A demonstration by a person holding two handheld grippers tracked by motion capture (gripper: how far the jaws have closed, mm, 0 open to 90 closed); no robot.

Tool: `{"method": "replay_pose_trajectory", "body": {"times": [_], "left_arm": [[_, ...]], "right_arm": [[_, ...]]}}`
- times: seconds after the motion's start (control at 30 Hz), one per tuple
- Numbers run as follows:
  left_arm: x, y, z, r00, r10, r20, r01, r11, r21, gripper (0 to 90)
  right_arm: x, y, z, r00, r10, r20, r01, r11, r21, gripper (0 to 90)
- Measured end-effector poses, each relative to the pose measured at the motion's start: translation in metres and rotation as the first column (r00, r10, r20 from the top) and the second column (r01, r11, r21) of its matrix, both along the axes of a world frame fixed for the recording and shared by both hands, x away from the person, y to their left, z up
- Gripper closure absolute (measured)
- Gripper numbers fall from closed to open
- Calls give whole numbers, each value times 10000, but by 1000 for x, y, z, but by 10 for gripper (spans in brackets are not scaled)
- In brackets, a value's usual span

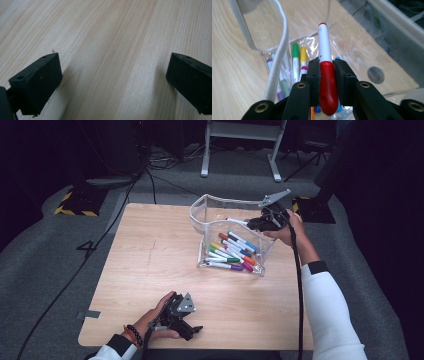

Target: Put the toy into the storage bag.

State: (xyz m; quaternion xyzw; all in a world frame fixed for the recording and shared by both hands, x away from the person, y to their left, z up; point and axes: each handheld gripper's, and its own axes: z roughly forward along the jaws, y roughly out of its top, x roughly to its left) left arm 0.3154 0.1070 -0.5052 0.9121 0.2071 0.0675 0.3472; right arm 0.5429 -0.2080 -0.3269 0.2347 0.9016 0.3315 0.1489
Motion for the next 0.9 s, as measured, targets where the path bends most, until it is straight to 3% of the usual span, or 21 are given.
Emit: {"method": "replay_pose_trajectory", "body": {"times": [0.17,0.2,0.27,0.3,0.5,0.7,0.9], "left_arm": [[0,0,0,10000,-22,17,22,10000,-20,6],[0,0,0,10000,-24,15,24,10000,-17,6],[0,0,0,10000,-20,18,20,10000,-17,5],[0,0,0,10000,-20,17,20,10000,-19,6],[0,0,0,10000,-29,13,29,10000,-31,5],[0,0,0,10000,-3,2,3,10000,-5,5],[0,0,0,10000,-30,10,30,10000,-28,5]], "right_arm": [[3,7,-5,9975,253,-664,-295,9976,-625,751],[3,9,-8,9921,599,-1102,-679,9952,-706,751],[3,11,-8,9878,789,-1342,-905,9924,-829,750],[2,12,-9,9810,946,-1694,-1106,9900,-874,750],[-1,17,-10,9647,1411,-2226,-1734,9758,-1331,738],[-2,17,-8,9821,974,-1612,-1230,9798,-1577,660],[-2,10,-3,9902,813,-1138,-940,9893,-1115,607]]}}
